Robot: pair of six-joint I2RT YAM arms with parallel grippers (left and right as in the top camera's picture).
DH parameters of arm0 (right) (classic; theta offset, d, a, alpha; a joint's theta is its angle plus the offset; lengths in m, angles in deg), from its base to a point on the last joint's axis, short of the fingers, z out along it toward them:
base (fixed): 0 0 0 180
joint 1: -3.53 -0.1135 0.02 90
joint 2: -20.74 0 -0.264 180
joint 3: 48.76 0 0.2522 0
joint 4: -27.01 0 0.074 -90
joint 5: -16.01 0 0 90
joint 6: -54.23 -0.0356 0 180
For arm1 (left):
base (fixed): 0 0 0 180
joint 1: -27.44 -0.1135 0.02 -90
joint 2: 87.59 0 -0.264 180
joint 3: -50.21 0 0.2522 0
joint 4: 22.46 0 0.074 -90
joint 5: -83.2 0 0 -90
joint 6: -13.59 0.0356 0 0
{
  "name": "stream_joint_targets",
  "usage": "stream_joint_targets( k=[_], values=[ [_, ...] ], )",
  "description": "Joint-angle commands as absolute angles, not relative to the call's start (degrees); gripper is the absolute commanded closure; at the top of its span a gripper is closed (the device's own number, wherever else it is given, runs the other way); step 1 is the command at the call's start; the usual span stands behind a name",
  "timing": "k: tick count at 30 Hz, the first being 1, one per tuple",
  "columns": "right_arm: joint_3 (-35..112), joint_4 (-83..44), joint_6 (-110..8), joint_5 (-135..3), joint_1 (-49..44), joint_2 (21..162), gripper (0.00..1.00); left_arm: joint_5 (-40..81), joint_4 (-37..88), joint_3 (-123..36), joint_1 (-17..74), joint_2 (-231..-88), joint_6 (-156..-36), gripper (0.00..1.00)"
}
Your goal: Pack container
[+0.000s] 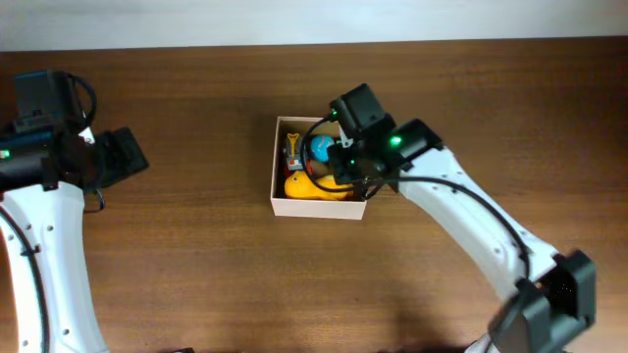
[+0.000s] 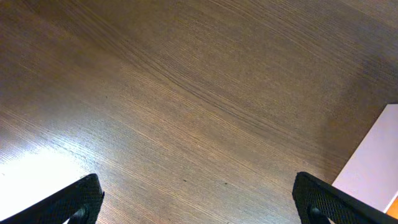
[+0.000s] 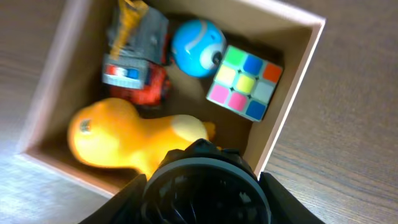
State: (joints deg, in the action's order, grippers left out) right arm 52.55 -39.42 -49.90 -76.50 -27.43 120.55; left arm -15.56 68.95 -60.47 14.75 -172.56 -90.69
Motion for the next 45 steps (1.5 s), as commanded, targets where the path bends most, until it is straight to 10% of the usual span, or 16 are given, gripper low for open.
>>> stream_joint_targets(
  k=[1,11,45],
  values=[
    [52.92,-39.75,-49.77,-78.49,-27.65,123.91,0.52,-15.38,69.0,-60.93,14.51,-172.38,-89.77,0.01],
    [53.09,-39.9,-49.51,-77.74,-28.48,122.67,0.2,-15.38,68.97,-60.93,14.53,-172.38,-89.77,0.01],
    [55.98,-49.19,-49.51,-90.51,-28.28,82.34,0.01,-15.38,69.0,-60.93,14.53,-172.38,-89.77,0.01]
  ],
)
